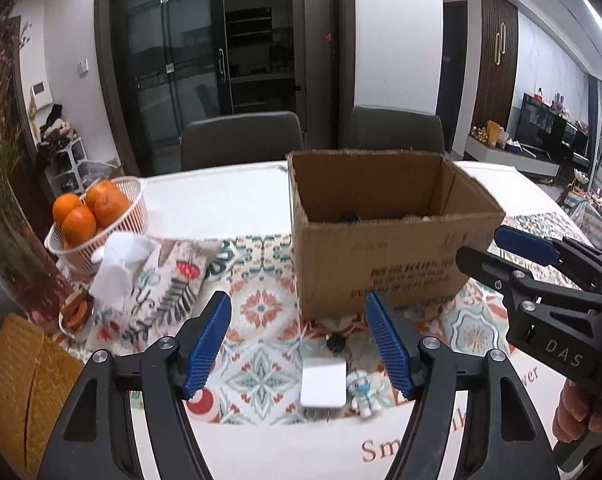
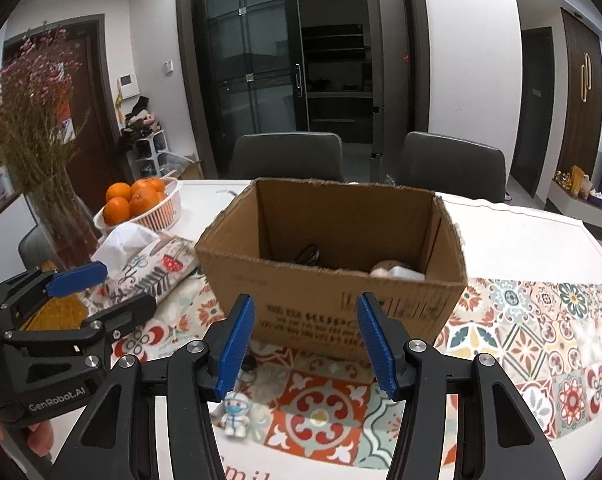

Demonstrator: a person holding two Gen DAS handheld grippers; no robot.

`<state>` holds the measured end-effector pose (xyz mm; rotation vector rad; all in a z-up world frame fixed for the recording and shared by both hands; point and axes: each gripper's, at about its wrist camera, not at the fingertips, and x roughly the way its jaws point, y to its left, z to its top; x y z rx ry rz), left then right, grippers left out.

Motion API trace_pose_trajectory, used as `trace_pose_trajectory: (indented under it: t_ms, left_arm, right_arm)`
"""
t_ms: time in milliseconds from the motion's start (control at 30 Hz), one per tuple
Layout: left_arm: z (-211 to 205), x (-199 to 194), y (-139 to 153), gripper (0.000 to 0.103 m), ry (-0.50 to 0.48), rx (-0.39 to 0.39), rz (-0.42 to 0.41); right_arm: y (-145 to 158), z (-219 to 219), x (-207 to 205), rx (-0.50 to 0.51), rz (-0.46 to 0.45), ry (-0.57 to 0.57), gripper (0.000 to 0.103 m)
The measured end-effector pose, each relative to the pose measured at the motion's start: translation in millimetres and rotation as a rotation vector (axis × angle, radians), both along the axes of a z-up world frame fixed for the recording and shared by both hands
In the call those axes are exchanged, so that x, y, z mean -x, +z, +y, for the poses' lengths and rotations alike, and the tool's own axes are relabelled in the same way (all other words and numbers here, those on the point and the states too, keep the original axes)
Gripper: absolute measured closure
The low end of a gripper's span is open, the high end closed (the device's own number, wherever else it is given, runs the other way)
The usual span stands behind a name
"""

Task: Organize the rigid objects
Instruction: 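Move the left tool to the white plug adapter while the right tool approaches the astronaut figure, then grasp the white plug adapter with the left tool while the right tool grasps the astronaut figure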

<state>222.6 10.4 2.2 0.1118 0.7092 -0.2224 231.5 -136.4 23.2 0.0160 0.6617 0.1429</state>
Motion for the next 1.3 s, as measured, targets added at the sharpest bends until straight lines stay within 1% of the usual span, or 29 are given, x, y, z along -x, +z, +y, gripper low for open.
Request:
trace_pose_trajectory:
  t_ms: [233, 433, 633, 933, 1200, 1300]
  left_arm:
    - [9.2, 16.4, -18.6, 0.034, 0.003, 0.008, 0.022]
    - [14.5, 26.0, -31.6, 0.034, 0.009, 0.019, 0.038]
    - [17.2, 31.4, -46.4, 0.034, 0.006, 0.024, 0.072]
    - [14.7, 37.0, -70.0, 0.034, -0.038, 0.019, 0.109]
    - [13.1, 35.4, -94.7, 0.034, -0.092, 0.007, 0.141]
    - [12.2, 35.8, -102.0, 0.034, -0.118, 0.003, 0.140]
  right_arm:
    - [-16.3, 9.1, 12.6, -0.017, 0.006, 0.043, 0.048]
    - [-29.5, 18.3, 17.4, -0.015, 0.035, 0.067, 0.049]
    - [-45.6, 22.7, 23.4, -0.021, 0.073, 0.077, 0.049]
    - [-68.3, 25.1, 28.1, -0.036, 0.131, 0.101, 0.049]
    - [-86.6, 29.4, 26.4, -0.034, 0.163, 0.125, 0.049]
    - [-92.0, 33.3, 25.7, -0.021, 0.170, 0.143, 0.049]
